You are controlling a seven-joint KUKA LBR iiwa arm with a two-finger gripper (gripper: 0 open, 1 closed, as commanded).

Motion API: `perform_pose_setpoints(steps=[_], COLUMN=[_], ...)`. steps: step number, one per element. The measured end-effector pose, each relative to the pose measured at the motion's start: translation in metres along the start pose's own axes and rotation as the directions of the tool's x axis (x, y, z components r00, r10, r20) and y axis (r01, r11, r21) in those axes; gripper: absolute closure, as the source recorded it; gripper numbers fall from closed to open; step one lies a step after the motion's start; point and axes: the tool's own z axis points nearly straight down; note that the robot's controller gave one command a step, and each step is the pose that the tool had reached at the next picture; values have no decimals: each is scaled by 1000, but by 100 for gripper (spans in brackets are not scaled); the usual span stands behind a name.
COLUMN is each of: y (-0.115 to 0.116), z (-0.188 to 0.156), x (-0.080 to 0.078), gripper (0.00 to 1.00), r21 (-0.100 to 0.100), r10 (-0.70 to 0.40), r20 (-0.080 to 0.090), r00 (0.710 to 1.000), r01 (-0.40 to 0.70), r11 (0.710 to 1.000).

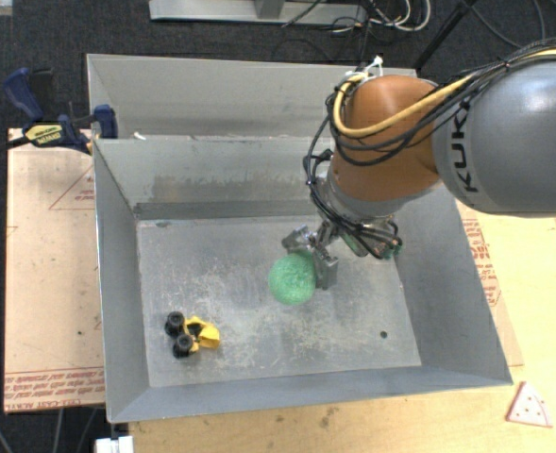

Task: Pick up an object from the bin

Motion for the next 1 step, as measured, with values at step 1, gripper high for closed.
perform_pose_setpoints(steps=[1], y=[0], z=[0], x=[0], gripper=[100], r21=[0], r10=[1], r20=[0], r00=[1000], r01=[-1], r11=[1000])
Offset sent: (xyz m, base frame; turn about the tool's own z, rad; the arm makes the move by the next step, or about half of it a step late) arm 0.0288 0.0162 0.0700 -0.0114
